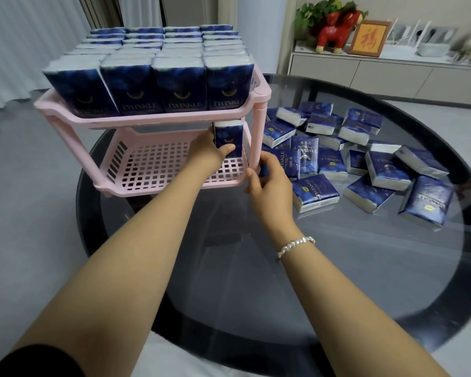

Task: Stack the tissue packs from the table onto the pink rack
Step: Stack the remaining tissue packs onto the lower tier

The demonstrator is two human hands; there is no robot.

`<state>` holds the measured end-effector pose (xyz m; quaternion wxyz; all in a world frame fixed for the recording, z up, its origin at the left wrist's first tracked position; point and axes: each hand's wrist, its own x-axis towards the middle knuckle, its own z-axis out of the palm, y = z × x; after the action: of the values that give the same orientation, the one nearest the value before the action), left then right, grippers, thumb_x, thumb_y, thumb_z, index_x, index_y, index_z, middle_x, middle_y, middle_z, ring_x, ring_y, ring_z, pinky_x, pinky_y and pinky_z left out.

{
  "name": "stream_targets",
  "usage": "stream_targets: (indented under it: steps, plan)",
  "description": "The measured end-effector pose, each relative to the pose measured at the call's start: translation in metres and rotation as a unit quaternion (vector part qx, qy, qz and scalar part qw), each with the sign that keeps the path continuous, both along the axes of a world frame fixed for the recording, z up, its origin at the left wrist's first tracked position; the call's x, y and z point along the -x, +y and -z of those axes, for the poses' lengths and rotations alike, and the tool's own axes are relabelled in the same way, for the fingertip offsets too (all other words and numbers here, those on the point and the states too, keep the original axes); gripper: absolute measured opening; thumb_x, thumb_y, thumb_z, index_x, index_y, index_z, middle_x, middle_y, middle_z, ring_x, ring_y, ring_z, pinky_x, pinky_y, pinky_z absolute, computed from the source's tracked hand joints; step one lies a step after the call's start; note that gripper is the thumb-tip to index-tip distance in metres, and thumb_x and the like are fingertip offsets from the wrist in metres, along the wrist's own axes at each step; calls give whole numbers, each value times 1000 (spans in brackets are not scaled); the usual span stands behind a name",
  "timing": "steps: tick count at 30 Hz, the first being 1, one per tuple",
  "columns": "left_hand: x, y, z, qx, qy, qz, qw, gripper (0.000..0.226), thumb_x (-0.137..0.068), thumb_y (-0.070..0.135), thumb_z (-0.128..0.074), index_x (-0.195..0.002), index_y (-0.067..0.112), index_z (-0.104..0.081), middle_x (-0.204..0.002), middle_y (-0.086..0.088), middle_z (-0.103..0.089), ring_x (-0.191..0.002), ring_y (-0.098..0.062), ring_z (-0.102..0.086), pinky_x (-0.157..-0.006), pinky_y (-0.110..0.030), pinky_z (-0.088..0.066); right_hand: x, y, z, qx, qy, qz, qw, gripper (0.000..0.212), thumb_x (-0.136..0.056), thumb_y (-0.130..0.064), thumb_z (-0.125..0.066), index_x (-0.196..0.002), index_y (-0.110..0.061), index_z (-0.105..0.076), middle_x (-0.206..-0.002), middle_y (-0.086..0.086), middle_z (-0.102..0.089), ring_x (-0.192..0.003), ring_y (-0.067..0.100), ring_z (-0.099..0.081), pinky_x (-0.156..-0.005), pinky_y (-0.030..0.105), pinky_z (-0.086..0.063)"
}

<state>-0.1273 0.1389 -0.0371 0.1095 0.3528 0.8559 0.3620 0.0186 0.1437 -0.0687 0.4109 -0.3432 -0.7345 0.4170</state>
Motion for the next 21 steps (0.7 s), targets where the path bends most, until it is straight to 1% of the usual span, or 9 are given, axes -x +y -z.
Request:
stream_targets:
  steps: [2, 5, 11, 17, 21]
  plan:
    - [-1, -2, 1, -1, -15, 1, 1000, 40, -91, 32, -60, -125, 14, -52, -126, -5, -60, -112, -25, -56, -81, -26, -36, 0, -1, 0, 5, 2, -1, 1000, 25, -90, -14, -55, -116, -18, -54, -101, 1, -64, -83, 23, -63, -78, 34, -51]
    - [-2, -4, 0, -9, -24, 3, 1000, 40, -92, 29, -58, -128, 13, -51, -128, -7, -58, -113, -26, -55, -81, -26, -36, 0, -1, 0, 9, 3, -1, 1000, 26, -91, -14, -55, -117, -17, -53, -103, 2, -64, -86, 22, -63, -80, 34, -51]
    - [-3, -9, -1, -24, -51, 4, 998, 41, -90, 27, -61, -127, 13, -51, -126, -7, -60, -113, -26, -57, -89, -30, -41, 0, -1, 0, 11, 8, 0, 1000, 29, -91, -14, -55, -119, -18, -53, -107, 1, -64, -88, 21, -63, -82, 35, -52]
    - [-6, -12, -2, -28, -59, 5, 998, 41, -89, 26, -63, -127, 13, -51, -127, -7, -61, -115, -26, -56, -93, -32, -41, 0, -1, -1, 10, 7, 0, 1000, 28, -90, -14, -55, -118, -19, -53, -105, 1, -64, -86, 21, -63, -80, 34, -52]
    - [-7, -16, -2, -30, -58, -3, 998, 40, -89, 29, -63, -125, 16, -52, -125, -4, -61, -113, -25, -57, -89, -30, -41, 0, -1, -1, 7, 4, 3, 1000, 28, -90, -14, -55, -118, -19, -54, -105, 0, -64, -86, 21, -63, -80, 34, -52]
